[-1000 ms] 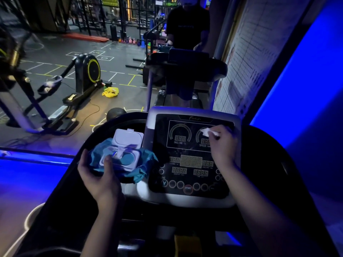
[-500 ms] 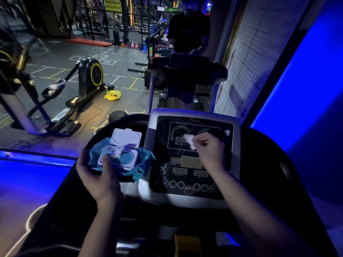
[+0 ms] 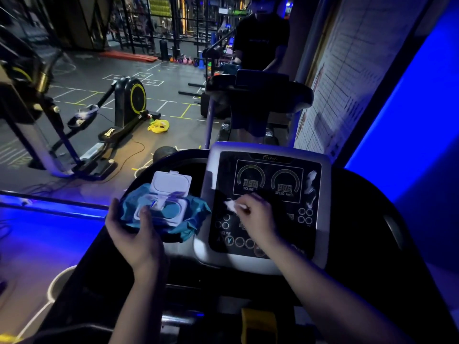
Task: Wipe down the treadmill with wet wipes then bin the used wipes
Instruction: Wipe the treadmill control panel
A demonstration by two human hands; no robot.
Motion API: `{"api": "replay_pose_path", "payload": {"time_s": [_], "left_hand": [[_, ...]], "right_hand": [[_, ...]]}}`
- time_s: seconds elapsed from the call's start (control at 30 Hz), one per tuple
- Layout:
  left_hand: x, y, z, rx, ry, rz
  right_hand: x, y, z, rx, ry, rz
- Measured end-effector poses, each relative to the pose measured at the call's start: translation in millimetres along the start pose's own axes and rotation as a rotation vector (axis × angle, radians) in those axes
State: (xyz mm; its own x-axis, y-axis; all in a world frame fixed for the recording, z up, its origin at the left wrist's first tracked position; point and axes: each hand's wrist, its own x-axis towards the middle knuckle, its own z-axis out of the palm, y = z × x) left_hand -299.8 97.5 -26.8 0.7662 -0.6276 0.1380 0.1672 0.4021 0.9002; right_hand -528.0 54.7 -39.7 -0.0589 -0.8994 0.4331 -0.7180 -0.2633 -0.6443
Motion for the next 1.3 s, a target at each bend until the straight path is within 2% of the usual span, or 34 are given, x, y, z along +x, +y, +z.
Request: {"api": "replay_pose_path", "payload": {"time_s": [0.17,0.27,0.4,0.6,0.67,0.73,0.87,0.93,1.03,1.2,1.23,1.3], "left_hand": [[5.0,-3.7,-14.2,0.062,0.004,0.011],[4.1,-5.0,-17.6,0.069,0.004,0.012],[-0.2,-2.4,-14.6,0.065,0.007,-0.001],[-2.4,-1.2,-6.5,0.048,0.001,-0.003],[-3.3,-2.0,-3.8,0.038,-0.002,-0.008],[-4.8,-3.3,-1.9,0.019,-0.008,-0.015],[-9.1,-7.8,1.4,0.007,-0.030,-0.020],[-12.1,-7.6,5.1,0.008,-0.028,-0.036],[-14.5,-8.2,12.6,-0.007,-0.028,-0.043],[-17.7,-6.7,24.6,-0.017,-0.048,-0.053],[-19.5,-5.4,26.6,-0.023,-0.062,-0.047],[-21.3,-7.4,28.5,-0.029,-0.078,-0.021]], "right_hand": [[33.1,11.5,-60.1,0.230,0.356,0.263],[52.8,22.9,-79.2,0.146,0.452,0.295],[39.7,26.9,-57.1,-0.150,0.205,0.215],[9.1,4.7,-3.1,-0.119,-0.092,-0.081],[4.7,-0.6,1.6,-0.124,-0.149,-0.112],[7.7,-0.8,-7.3,-0.127,-0.102,-0.088],[44.7,13.1,-53.5,-0.085,0.286,0.063],[64.7,26.9,-72.7,-0.133,0.380,0.083],[70.1,38.6,-70.7,-0.205,0.300,0.017],[41.5,32.2,-40.2,-0.184,-0.161,-0.264],[39.3,33.2,-40.1,-0.176,-0.180,-0.278],[44.3,31.0,-47.9,-0.136,-0.077,-0.227]]}}
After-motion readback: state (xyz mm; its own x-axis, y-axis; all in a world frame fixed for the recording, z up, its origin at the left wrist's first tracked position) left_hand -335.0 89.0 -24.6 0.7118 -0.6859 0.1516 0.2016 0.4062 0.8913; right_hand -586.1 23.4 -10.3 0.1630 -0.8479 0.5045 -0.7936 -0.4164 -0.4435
